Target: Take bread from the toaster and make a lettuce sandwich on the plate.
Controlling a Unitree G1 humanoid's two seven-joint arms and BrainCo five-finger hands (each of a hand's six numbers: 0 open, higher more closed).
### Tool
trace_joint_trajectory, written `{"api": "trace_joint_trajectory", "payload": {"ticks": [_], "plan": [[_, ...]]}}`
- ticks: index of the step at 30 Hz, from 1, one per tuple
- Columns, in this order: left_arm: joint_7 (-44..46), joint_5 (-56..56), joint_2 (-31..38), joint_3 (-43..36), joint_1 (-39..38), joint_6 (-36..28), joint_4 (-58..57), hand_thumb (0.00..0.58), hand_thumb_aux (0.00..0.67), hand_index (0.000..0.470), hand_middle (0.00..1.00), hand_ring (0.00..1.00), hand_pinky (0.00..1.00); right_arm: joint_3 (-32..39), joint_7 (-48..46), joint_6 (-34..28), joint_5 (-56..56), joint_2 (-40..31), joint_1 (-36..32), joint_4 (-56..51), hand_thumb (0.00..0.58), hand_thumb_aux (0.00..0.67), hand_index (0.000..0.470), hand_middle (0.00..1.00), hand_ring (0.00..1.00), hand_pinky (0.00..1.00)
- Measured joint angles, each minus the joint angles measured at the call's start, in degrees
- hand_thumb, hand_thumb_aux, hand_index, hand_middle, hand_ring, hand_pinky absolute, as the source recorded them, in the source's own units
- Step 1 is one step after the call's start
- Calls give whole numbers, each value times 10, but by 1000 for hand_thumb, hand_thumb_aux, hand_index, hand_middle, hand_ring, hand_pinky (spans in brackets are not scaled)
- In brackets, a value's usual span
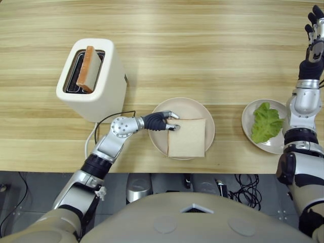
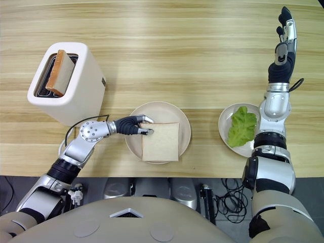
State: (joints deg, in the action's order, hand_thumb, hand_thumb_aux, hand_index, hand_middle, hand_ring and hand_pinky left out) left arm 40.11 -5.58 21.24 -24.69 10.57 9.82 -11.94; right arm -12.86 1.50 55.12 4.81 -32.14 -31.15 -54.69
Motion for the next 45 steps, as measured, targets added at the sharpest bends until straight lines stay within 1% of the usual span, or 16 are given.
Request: {"api": "trace_joint_trajectory", "payload": {"ticks": [5,10,17,23,29,32,36,45], "plan": [[-53,-69,-16,-19,19,39,-54,580,670,460,1000,1000,1000,13,1,-1,19,-2,2,-5,0,0,0,0,0,0],[-79,-95,-19,-18,30,49,-62,580,670,460,1000,1000,1000,20,7,-1,29,-6,11,-12,0,0,0,0,0,0],[-78,-95,-19,-12,47,48,-56,580,670,460,1000,1000,1000,29,14,-1,37,-6,18,-32,0,0,0,0,0,0],[-60,-83,-16,5,50,34,5,580,670,460,1000,1000,1000,30,20,-1,41,-6,18,-34,0,0,0,0,0,0],[-45,-83,6,12,51,17,53,580,670,460,1000,1000,1000,30,23,-1,41,-6,18,-37,0,0,0,0,0,0],[-42,-86,10,13,51,13,54,580,670,460,1000,1000,1000,31,23,0,41,-6,18,-38,0,0,0,0,0,0],[-34,-108,32,4,46,13,51,580,670,460,1000,1000,1000,31,23,0,42,-6,18,-38,0,0,0,0,0,0],[-31,-137,45,-6,47,17,32,580,670,460,1000,1000,1000,32,23,0,42,-7,18,-43,0,0,0,0,0,0]]}}
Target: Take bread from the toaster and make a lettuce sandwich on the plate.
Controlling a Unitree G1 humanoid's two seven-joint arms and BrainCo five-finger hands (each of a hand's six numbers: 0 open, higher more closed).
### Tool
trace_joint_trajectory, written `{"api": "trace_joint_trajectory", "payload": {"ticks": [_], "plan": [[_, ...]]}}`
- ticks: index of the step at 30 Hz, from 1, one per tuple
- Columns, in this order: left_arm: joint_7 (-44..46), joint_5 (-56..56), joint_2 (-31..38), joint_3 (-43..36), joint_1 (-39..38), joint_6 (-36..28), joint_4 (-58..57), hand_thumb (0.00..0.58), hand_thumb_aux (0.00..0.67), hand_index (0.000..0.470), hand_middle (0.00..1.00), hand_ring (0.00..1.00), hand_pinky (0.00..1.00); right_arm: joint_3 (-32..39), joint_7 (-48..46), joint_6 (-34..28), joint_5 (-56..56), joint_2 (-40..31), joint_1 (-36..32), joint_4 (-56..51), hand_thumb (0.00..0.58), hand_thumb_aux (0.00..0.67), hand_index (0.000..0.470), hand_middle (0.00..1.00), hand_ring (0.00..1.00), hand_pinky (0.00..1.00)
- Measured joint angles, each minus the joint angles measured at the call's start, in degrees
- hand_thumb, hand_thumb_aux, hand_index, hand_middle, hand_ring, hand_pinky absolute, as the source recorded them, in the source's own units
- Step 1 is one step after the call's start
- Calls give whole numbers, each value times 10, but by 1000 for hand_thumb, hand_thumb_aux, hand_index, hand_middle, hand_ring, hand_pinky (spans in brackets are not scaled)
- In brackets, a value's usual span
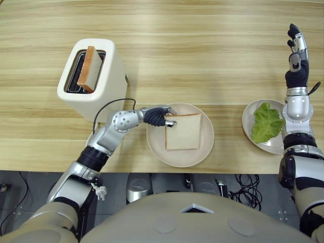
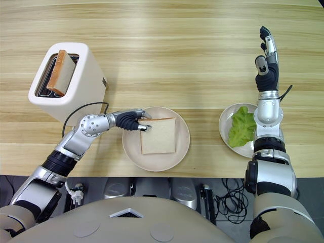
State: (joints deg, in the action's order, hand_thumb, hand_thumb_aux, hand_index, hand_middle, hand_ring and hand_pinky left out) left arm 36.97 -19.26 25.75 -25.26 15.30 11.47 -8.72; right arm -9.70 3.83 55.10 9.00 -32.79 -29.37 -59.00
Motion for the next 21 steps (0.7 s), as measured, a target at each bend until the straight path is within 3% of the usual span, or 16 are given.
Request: {"api": "trace_joint_trajectory", "payload": {"ticks": [8,9,10,12,13,15,16,21], "plan": [[-32,-28,-1,0,36,16,-57,580,670,460,1000,1000,1000,1,0,0,0,0,2,-7,0,0,0,0,0,0],[-39,-32,-1,1,39,19,-63,45,26,18,1000,1000,1000,1,0,0,0,0,2,-7,0,0,0,0,0,0],[-44,-33,-1,1,39,20,-64,0,0,0,1000,1000,1000,1,0,1,0,0,3,-7,0,0,0,0,0,0],[-56,-41,-1,2,39,23,-65,0,0,0,1000,1000,1000,2,0,1,0,0,4,-7,0,0,0,0,0,0],[-62,-45,-1,4,39,25,-65,0,0,0,318,318,318,3,0,1,0,0,4,-7,0,0,0,0,0,0],[-71,-48,-1,7,39,25,-65,0,0,0,318,318,318,4,0,1,0,-1,4,-7,0,0,0,0,0,0],[-75,-49,-1,9,39,25,-65,0,0,0,0,0,0,4,0,1,0,-1,4,-7,0,0,0,0,0,0],[-87,-55,5,15,38,17,-48,0,0,0,0,0,0,7,0,1,0,-1,4,-7,0,0,0,0,0,0]]}}
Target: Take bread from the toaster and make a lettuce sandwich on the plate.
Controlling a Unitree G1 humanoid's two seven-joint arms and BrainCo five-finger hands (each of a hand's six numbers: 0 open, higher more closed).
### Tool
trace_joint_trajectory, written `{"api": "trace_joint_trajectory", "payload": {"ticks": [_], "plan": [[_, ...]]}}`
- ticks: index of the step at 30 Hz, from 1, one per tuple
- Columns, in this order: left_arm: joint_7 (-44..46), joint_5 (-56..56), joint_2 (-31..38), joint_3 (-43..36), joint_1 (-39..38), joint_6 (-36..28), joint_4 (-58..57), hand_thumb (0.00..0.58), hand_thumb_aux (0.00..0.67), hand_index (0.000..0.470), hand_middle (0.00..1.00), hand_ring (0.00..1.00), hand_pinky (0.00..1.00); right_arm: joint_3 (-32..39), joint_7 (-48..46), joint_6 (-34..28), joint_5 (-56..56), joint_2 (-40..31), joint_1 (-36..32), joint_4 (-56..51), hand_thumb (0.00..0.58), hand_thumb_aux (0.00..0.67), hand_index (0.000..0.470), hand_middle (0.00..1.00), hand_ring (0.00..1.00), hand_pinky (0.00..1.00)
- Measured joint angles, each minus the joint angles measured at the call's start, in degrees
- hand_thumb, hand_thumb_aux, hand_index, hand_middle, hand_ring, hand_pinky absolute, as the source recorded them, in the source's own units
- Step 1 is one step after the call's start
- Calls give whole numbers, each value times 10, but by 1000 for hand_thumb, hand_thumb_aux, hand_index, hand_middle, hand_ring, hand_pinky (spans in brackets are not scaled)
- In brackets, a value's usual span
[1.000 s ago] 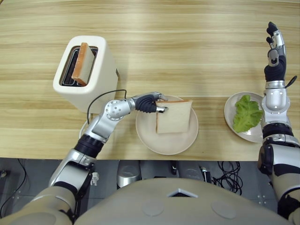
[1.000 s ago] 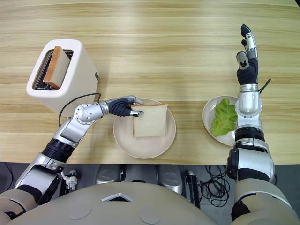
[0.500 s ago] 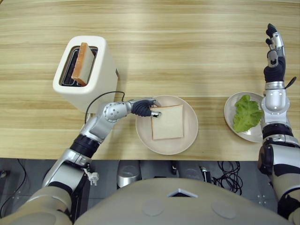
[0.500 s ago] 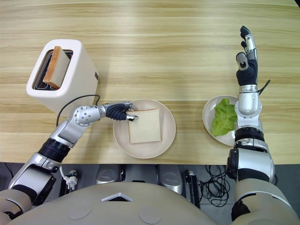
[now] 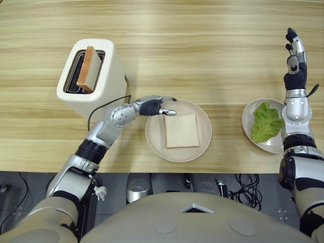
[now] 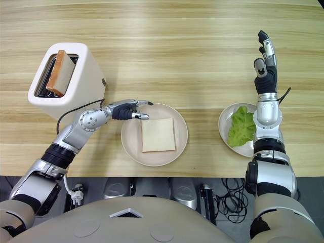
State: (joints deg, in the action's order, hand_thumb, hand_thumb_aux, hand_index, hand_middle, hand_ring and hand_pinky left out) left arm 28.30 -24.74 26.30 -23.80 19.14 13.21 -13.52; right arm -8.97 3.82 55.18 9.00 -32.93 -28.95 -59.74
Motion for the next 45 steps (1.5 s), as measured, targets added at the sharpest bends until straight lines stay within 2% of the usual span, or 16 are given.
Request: {"api": "trace_joint_trajectory", "payload": {"ticks": [11,14,17,22,26,36,45], "plan": [[1,-8,35,31,-10,-29,101,0,0,0,0,0,0,8,16,11,19,-24,11,0,0,0,0,0,0,0],[-10,-9,38,50,-26,-34,126,0,0,0,0,0,0,25,81,25,86,-66,43,0,0,0,0,0,0,0],[-34,14,9,75,-50,-37,148,0,0,0,0,0,0,46,167,27,160,-110,74,-6,0,0,0,0,0,0],[-87,52,-35,113,-81,-33,155,0,0,0,0,0,0,142,358,-51,312,-180,80,-58,0,0,0,0,0,0],[-109,74,-55,128,-102,-29,142,0,0,0,0,0,0,209,434,-114,370,-191,91,-115,0,0,0,0,0,0],[-109,83,-68,130,-122,-29,134,0,0,0,0,0,0,262,447,-184,378,-198,116,-165,0,0,0,0,0,0],[-116,83,-68,129,-127,-29,116,0,0,0,0,0,0,280,438,-203,372,-202,126,-172,0,0,0,0,0,0]]}}
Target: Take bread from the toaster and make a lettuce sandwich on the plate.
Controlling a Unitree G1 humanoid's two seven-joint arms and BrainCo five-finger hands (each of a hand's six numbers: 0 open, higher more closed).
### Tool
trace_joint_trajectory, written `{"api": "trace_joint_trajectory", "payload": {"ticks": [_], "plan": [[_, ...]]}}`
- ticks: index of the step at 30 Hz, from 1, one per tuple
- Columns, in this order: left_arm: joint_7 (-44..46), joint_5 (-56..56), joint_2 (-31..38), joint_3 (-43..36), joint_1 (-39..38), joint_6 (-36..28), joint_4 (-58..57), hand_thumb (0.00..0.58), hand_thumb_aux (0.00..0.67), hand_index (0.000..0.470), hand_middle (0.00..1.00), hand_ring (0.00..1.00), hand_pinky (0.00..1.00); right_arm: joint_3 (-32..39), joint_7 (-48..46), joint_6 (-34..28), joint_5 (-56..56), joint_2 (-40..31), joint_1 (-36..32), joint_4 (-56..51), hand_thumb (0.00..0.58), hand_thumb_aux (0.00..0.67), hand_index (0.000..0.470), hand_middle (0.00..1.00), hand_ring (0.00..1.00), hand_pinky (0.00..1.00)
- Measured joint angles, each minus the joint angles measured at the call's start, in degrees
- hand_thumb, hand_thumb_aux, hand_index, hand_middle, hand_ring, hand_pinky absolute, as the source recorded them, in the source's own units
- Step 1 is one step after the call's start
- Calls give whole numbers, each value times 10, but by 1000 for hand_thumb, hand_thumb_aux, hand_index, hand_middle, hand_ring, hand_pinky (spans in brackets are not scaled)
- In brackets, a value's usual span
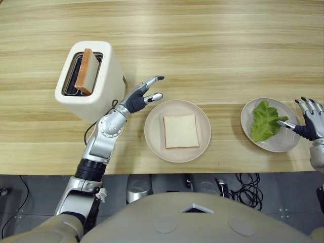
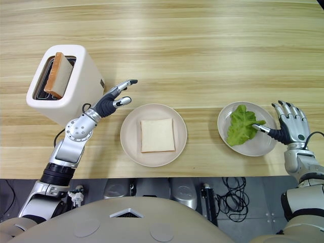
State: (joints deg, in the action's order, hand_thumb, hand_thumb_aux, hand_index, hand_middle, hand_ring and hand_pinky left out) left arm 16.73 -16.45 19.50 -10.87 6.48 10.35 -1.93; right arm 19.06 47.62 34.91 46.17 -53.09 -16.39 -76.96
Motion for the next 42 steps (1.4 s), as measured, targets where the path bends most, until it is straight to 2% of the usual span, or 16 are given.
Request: {"api": "trace_joint_trajectory", "payload": {"ticks": [22,23,24,25,26,27,28,34,36,37,39,40,42], "plan": [[-14,-9,-11,-8,1,12,-25,0,0,0,0,0,0,66,3,-3,3,7,-11,0,0,0,0,0,0,0],[-16,-9,-14,-7,2,14,-27,0,0,0,0,0,0,68,3,-3,3,8,-11,0,58,34,23,0,0,0],[-18,-9,-18,-7,2,15,-27,0,0,0,0,0,0,70,4,-3,3,8,-11,0,58,34,23,0,0,0],[-19,-9,-20,-7,2,16,-28,0,0,0,0,0,0,70,5,-3,3,9,-11,0,148,92,63,0,0,0],[-20,-9,-20,-7,3,17,-29,0,0,0,0,0,0,71,5,-3,3,10,-12,0,187,118,81,0,0,0],[-22,-9,-20,-6,5,18,-32,0,0,0,0,0,0,71,6,-3,3,10,-12,0,187,118,81,0,0,0],[-23,-9,-20,-5,7,20,-36,0,0,0,0,0,0,72,6,-3,4,11,-12,0,230,150,103,0,0,0],[-27,-8,-22,-5,15,22,-42,0,0,0,0,0,0,73,7,-3,4,12,-12,0,220,142,97,0,0,0],[-27,-8,-22,-5,15,23,-46,0,0,0,0,0,0,73,7,-4,4,12,-12,0,297,202,139,0,0,0],[-27,-8,-22,-5,15,23,-48,0,0,0,0,0,0,73,7,-4,4,12,-13,0,297,202,139,0,0,0],[-27,-9,-22,-5,15,24,-52,0,0,0,0,0,0,73,7,-3,4,14,-14,0,443,344,236,0,0,0],[-27,-9,-22,-5,15,24,-55,0,0,0,0,0,0,73,7,-2,4,16,-15,1,456,360,247,0,0,0],[-27,-9,-23,-5,16,25,-61,0,0,0,0,0,0,73,9,0,4,19,-22,1,545,504,346,0,0,0]]}}
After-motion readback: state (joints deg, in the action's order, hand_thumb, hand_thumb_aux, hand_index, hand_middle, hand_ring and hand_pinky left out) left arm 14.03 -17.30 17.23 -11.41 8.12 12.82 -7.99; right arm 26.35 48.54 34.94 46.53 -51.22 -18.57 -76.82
